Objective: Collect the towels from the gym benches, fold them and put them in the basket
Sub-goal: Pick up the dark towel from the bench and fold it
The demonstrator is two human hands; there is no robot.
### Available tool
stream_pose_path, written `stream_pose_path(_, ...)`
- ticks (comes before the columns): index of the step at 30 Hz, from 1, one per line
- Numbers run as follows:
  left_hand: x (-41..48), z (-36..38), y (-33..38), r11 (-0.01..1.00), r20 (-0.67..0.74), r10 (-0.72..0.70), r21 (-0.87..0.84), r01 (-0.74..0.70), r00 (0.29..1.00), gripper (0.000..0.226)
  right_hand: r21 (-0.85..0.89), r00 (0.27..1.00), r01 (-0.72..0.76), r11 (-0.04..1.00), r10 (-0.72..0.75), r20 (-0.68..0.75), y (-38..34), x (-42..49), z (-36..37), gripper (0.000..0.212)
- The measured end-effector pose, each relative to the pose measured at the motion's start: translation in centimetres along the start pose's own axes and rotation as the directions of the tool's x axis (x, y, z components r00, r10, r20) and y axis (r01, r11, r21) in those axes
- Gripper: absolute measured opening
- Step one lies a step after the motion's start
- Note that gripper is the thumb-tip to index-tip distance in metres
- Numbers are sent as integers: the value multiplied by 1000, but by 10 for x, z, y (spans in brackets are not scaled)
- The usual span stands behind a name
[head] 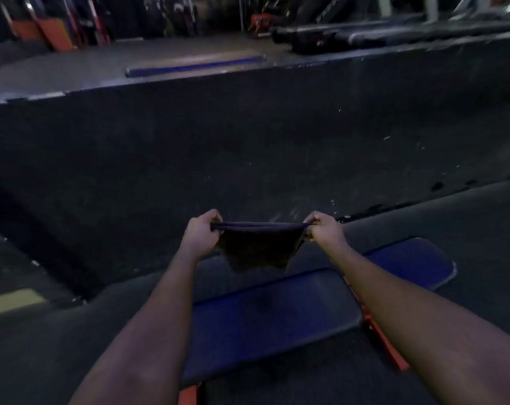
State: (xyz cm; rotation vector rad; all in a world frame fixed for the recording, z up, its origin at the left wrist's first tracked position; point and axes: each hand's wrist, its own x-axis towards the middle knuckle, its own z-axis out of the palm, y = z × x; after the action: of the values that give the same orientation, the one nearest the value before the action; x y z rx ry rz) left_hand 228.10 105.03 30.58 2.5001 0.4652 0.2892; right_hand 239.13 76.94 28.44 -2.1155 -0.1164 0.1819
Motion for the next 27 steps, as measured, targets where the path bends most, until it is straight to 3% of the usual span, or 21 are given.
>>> stream_pose_path(3, -17, 34, -23, 995, 249, -100, 32, 95, 963, 12, -98, 988, -88, 991, 100, 119, 40, 7, 16, 30)
stream_pose_path(6, -36, 73, -46, 978, 460, -208, 77, 195, 863, 15, -206, 960, -142, 968, 185, 212, 86, 4, 32, 28)
stream_pose_path(9, -59, 113, -70, 962, 550, -266, 99, 254, 792, 20, -328, 906, -162, 931, 272, 323, 131, -8, 53, 19)
stream_pose_path(14, -90, 182, -116, 942, 517, -333, 158, 295, 788, 20, -444, 836, -157, 882, 358, 416, 202, -19, 94, 25)
stream_pose_path(17, -84, 220, -146, 921, 472, -383, 132, 366, 794, 12, -348, 842, -293, 891, 413, 347, 229, -5, 121, 23)
stream_pose_path(20, -60, 254, -173, 927, 349, -367, 60, 370, 863, 6, -253, 870, -318, 914, 387, 306, 247, 27, 149, 16)
stream_pose_path(23, -31, 289, -191, 895, 261, -412, -65, 442, 873, 32, -151, 894, -351, 924, 379, 240, 262, 55, 178, 16)
stream_pose_path(24, -23, 306, -201, 861, 290, -463, -77, 502, 838, 48, -184, 888, -369, 911, 404, 220, 274, 64, 191, 24)
stream_pose_path(27, -20, 346, -220, 716, 426, -652, 77, 693, 627, 92, -420, 802, -443, 792, 560, 209, 300, 62, 221, 69)
